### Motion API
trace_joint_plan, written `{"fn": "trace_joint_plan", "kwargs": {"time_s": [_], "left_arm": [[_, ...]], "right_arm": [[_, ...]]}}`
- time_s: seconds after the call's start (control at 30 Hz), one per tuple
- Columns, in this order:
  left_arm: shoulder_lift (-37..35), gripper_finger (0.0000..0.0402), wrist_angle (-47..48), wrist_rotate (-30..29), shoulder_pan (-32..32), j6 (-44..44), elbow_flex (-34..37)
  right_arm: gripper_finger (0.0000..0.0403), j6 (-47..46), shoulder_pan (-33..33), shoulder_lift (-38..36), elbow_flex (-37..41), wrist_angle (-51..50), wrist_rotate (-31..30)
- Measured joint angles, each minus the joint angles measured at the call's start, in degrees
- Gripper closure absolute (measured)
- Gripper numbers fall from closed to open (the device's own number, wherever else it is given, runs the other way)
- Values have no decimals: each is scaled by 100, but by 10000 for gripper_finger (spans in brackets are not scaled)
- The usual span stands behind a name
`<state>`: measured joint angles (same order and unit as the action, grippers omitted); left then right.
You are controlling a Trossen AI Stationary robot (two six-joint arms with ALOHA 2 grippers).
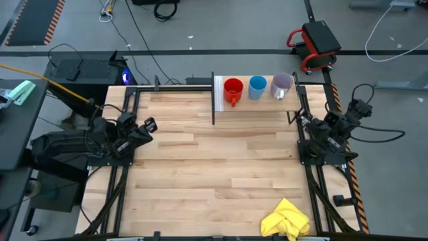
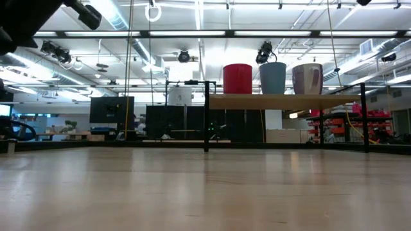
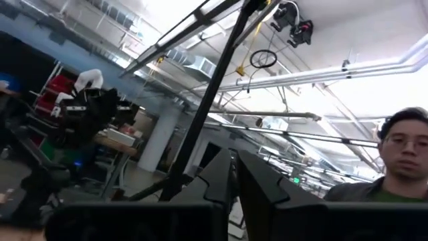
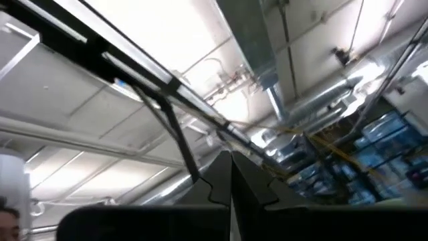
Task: Stack small to large cups/mugs on shelf
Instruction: Return to Home Position
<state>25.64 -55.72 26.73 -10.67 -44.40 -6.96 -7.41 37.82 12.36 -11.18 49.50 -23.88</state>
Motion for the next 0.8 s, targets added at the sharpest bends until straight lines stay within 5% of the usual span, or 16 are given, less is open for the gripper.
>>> {"fn": "trace_joint_plan", "kwargs": {"time_s": [0.3,0.8], "left_arm": [[-639,372,30,659,-695,-322,24],[-1412,367,762,1013,-1383,-442,24]], "right_arm": [[392,155,-343,-751,25,-856,394],[392,474,-369,-819,27,-1122,428]]}}
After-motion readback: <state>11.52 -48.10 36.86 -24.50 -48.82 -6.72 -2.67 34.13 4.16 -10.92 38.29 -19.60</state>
